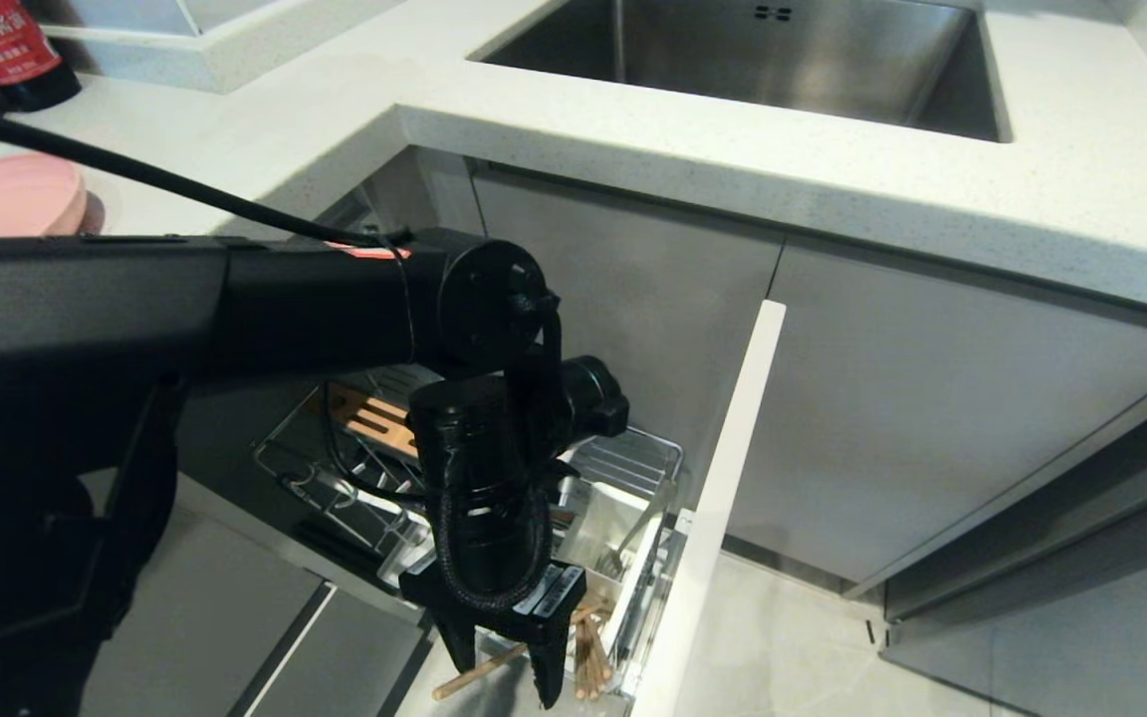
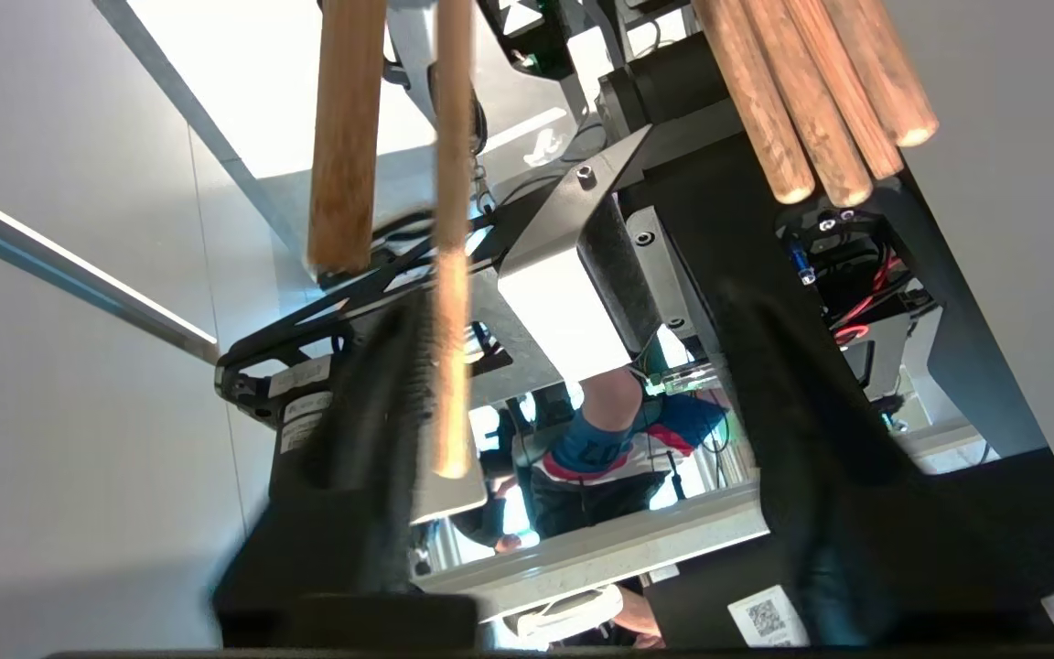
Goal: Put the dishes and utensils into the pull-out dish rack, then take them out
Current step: Pick up the chopsticks and place it in the cupboard
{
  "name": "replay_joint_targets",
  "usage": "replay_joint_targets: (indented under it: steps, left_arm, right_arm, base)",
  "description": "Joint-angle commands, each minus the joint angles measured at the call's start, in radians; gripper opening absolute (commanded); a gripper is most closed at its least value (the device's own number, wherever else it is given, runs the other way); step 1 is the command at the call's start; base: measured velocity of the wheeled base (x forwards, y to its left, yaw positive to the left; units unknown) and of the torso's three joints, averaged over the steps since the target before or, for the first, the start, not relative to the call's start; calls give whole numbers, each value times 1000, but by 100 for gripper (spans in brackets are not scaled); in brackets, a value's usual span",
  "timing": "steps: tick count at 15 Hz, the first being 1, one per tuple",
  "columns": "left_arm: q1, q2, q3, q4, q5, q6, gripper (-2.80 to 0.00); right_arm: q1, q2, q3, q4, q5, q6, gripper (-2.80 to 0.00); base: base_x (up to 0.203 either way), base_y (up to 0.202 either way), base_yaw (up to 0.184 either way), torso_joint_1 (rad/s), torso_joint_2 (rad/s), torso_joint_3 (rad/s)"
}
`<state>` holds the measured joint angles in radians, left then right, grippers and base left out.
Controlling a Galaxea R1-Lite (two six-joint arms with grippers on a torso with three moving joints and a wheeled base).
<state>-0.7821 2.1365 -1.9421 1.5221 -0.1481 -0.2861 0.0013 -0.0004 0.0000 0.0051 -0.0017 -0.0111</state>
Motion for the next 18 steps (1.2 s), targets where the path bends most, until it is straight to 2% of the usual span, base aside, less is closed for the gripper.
replay_joint_targets:
  steps: [1,3,6,12,13,18]
  left_arm:
    - [0,-24,0,8,-1,-3,0]
    - [0,-49,0,-6,-1,-11,0]
    - [0,-109,2,-70,2,-73,0]
    - [0,-229,2,-77,33,-100,0]
    - [0,-261,2,-76,39,-101,-280]
    - [0,-433,2,-79,140,-124,-280]
  right_arm:
    - [0,0,0,0,0,0,-280]
    - [0,0,0,-1,0,-1,-280]
    - [0,0,0,0,0,-1,-280]
    - [0,0,0,0,0,-1,-280]
    - [0,0,0,0,0,0,-280]
    - [0,0,0,1,0,-1,-280]
  base:
    - [0,0,0,0,0,0]
    - [0,0,0,0,0,0]
    - [0,0,0,0,0,0]
    - [0,0,0,0,0,0]
    - [0,0,0,0,0,0]
    - [0,0,0,0,0,0]
